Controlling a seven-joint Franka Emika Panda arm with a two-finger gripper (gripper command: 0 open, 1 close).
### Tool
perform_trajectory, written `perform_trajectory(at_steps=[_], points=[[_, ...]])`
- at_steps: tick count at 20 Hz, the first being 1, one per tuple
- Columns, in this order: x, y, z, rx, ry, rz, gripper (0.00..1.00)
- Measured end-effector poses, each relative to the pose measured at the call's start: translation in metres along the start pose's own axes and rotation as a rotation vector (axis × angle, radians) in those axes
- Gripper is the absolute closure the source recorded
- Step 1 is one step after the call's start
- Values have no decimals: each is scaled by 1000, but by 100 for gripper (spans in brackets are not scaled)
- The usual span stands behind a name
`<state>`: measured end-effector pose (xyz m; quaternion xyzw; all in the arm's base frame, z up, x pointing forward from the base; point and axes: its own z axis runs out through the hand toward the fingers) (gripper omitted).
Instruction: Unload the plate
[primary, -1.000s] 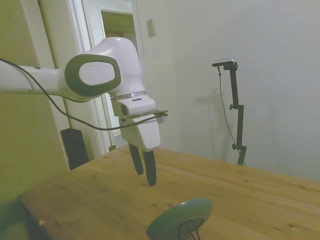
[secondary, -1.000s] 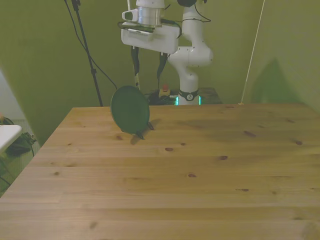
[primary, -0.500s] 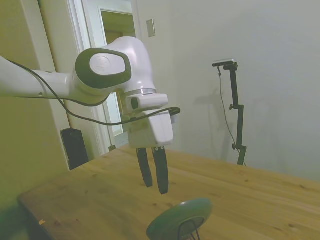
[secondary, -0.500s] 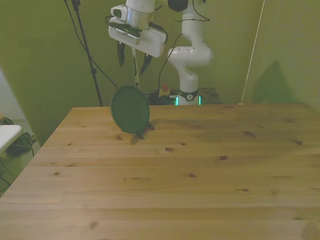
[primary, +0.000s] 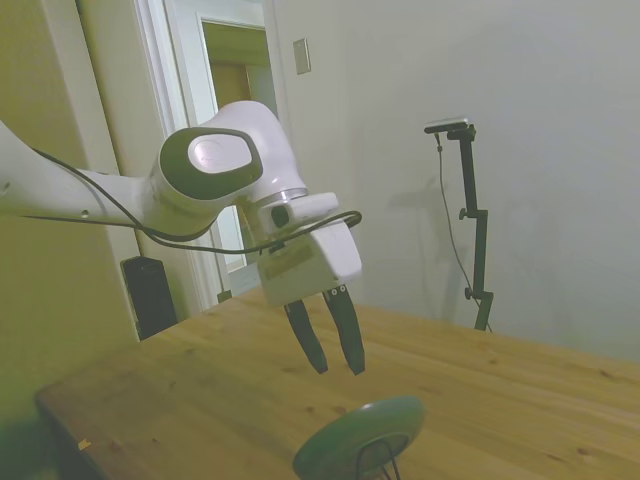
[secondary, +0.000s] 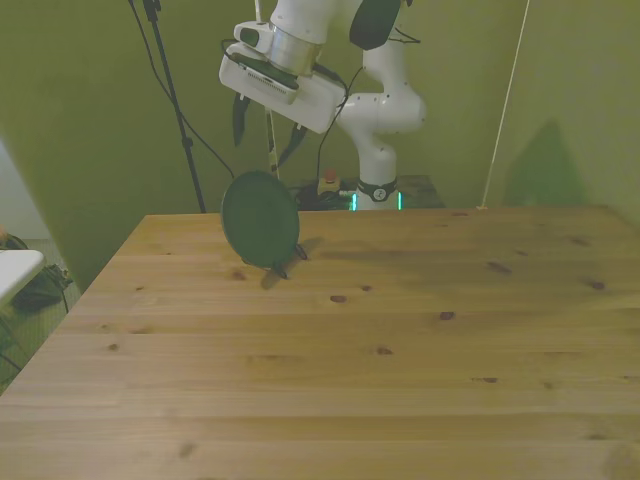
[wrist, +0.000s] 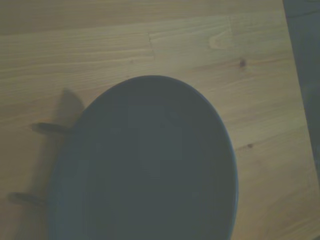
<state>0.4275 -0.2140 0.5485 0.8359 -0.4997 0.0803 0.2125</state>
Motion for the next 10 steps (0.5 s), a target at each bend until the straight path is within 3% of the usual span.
perform_trajectory(at_steps=[10], points=[[-26, -4, 11, 24, 38, -44, 0]])
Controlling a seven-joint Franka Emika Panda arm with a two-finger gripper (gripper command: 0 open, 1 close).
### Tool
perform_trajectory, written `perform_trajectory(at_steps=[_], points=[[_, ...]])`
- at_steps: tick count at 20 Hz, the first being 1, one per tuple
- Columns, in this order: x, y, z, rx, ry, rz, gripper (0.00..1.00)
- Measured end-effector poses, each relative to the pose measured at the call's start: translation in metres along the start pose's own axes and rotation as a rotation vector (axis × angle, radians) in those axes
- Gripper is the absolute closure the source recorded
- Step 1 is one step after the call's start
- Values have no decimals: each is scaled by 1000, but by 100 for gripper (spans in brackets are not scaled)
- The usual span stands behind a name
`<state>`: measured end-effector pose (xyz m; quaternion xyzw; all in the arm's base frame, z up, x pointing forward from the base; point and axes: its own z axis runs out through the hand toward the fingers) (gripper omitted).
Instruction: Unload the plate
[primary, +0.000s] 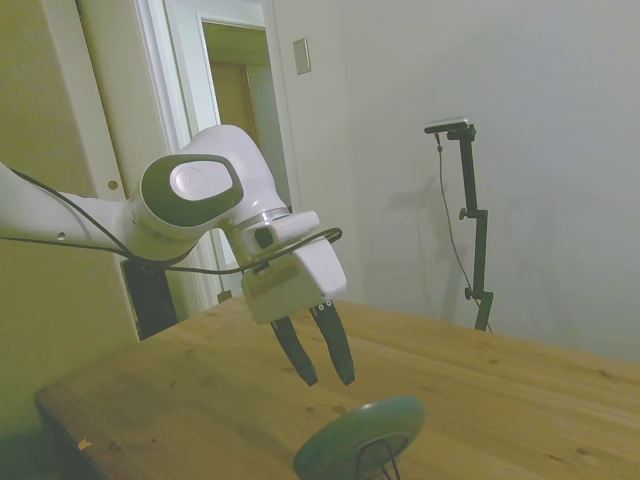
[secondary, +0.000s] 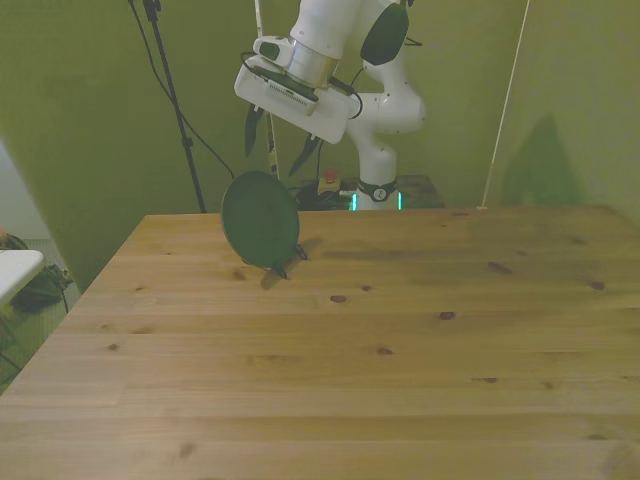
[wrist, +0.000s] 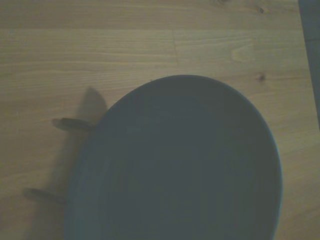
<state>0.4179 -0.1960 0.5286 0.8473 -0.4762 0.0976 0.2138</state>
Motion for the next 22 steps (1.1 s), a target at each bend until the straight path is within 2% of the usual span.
perform_trajectory(at_steps=[5, 9, 14, 22], points=[[22, 29, 5, -2, 56, 78, 0], [35, 44, 21, 10, 103, 112, 0], [45, 38, 37, 54, 135, 129, 0], [38, 34, 50, 60, 120, 129, 0]])
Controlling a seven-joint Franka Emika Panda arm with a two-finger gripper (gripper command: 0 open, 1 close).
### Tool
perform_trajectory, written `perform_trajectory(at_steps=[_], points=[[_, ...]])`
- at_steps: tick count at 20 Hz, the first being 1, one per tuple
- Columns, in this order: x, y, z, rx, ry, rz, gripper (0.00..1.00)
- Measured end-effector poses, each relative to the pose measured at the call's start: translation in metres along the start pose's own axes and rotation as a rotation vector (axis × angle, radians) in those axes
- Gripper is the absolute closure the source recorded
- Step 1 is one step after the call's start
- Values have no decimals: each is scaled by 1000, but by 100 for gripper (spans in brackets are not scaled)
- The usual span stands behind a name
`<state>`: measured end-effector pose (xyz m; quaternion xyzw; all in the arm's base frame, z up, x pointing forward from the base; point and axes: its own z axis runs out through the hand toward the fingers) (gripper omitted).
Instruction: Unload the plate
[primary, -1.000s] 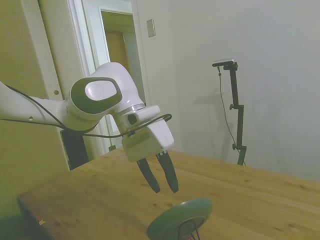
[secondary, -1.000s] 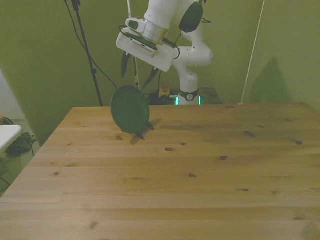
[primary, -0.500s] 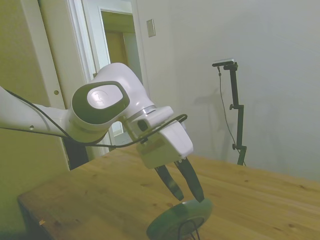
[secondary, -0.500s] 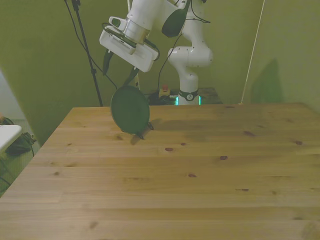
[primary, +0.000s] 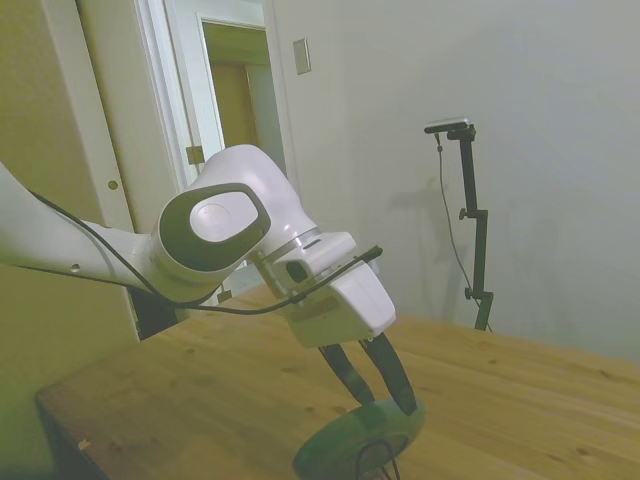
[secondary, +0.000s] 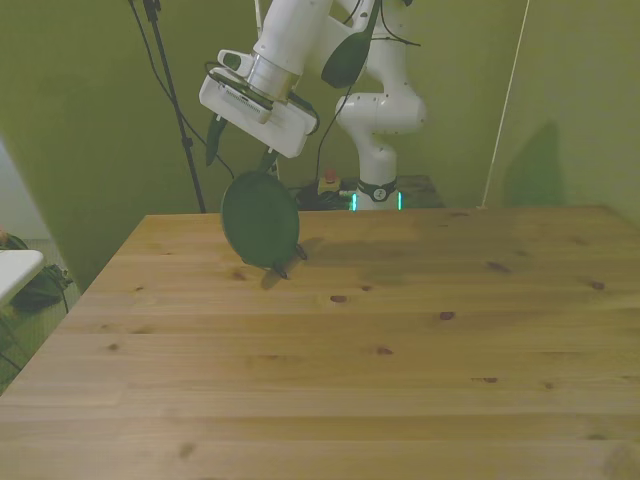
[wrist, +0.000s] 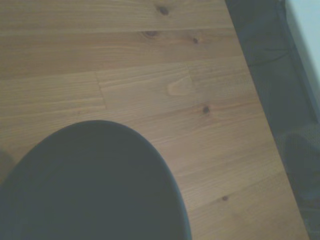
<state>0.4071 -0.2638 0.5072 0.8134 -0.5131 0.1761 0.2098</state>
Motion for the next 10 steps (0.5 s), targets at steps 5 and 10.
perform_trajectory(at_steps=[5, 10], points=[[4, 10, 13, 10, -15, 28, 100], [6, 3, 22, 21, -27, 36, 100]])
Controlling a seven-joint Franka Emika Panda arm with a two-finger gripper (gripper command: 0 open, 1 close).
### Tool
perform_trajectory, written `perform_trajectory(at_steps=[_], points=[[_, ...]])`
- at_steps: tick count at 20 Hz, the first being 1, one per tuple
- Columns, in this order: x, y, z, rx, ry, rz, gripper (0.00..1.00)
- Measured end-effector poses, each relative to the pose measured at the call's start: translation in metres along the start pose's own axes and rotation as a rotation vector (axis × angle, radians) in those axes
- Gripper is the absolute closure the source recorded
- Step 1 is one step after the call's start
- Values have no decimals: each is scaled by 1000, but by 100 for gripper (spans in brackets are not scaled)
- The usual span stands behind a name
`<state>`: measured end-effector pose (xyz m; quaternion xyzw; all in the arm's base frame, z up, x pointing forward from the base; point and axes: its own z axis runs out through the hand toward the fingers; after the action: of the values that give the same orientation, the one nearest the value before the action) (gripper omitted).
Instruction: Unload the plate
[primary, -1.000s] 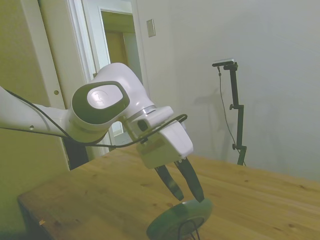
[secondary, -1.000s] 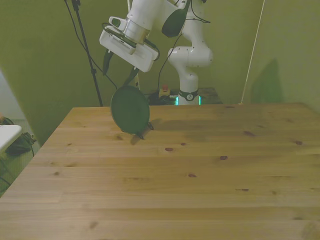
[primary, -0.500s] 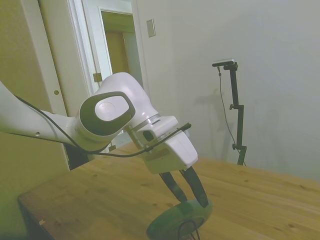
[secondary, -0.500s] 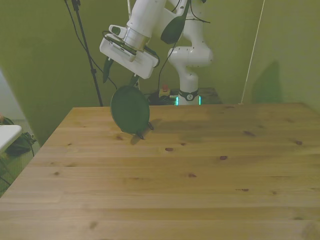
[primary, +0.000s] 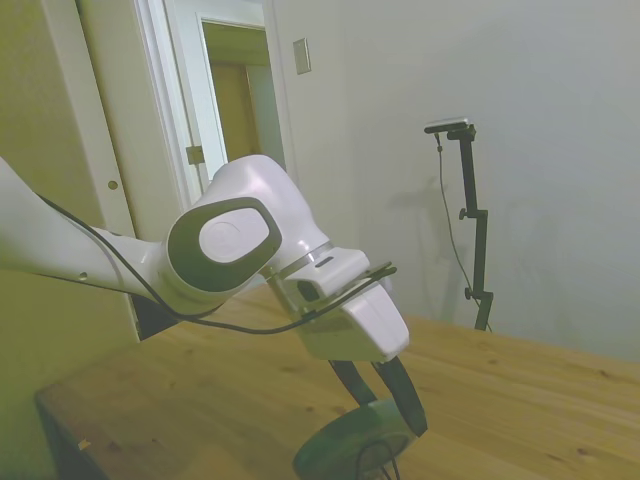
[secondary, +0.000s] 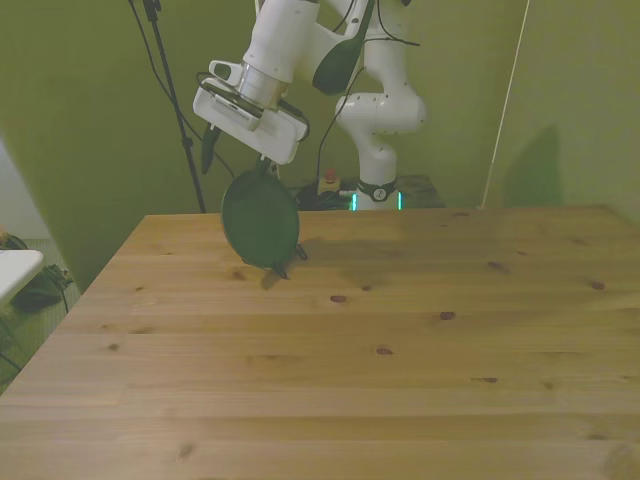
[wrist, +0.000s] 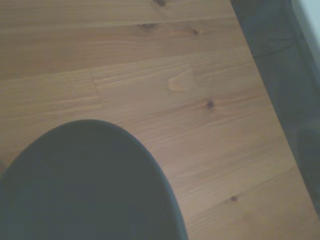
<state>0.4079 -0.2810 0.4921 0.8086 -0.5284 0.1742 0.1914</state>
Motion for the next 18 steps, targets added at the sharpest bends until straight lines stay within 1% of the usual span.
perform_trajectory(at_steps=[9, 18], points=[[-2, -11, 4, 0, -12, -10, 100], [-5, -14, 11, -2, -33, -7, 100]])
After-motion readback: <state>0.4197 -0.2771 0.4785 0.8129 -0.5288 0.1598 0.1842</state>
